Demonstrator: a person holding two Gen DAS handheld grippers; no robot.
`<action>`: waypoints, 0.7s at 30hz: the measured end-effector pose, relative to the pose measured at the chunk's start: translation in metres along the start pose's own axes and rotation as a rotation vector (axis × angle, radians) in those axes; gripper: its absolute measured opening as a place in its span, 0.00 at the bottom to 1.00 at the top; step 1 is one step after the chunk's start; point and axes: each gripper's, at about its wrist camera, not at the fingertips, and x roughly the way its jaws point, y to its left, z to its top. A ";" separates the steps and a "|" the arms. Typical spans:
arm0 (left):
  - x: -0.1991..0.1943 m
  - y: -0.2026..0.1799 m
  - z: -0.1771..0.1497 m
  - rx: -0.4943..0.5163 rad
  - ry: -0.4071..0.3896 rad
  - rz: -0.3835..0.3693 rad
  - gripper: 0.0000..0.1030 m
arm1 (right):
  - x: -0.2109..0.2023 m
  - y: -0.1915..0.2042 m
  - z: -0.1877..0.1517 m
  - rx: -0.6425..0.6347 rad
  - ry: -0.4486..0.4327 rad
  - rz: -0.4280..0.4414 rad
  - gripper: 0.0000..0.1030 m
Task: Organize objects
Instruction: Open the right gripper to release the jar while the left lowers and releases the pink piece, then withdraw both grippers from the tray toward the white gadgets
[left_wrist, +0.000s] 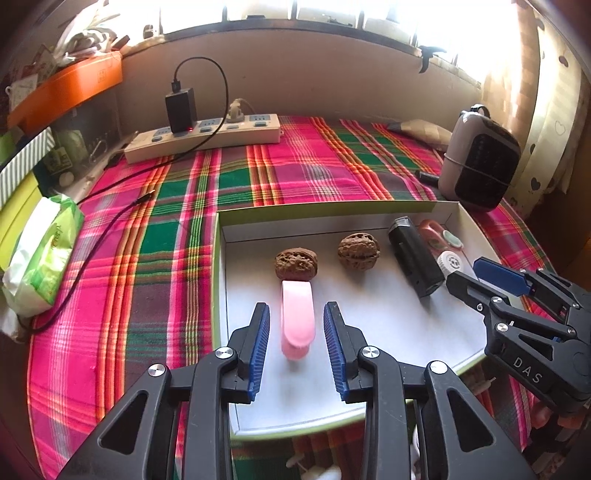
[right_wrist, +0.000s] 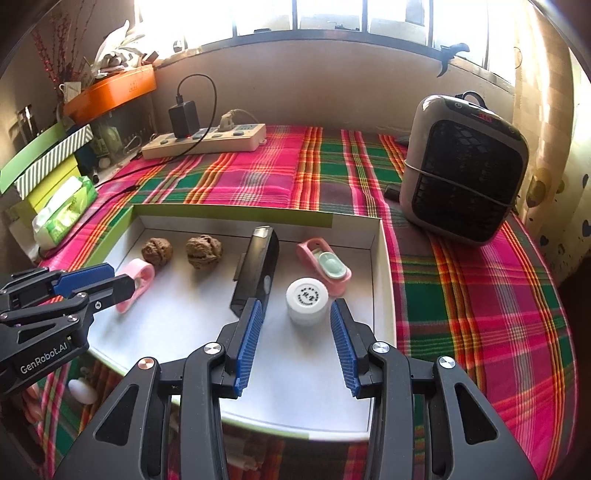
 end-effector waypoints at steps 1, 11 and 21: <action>-0.003 0.000 -0.001 -0.002 -0.005 -0.002 0.28 | -0.002 0.001 -0.001 0.000 -0.004 0.002 0.39; -0.028 -0.002 -0.015 -0.006 -0.041 -0.009 0.28 | -0.022 0.012 -0.013 -0.002 -0.025 0.014 0.40; -0.058 -0.002 -0.033 -0.007 -0.085 -0.018 0.28 | -0.047 0.022 -0.028 0.008 -0.059 0.035 0.40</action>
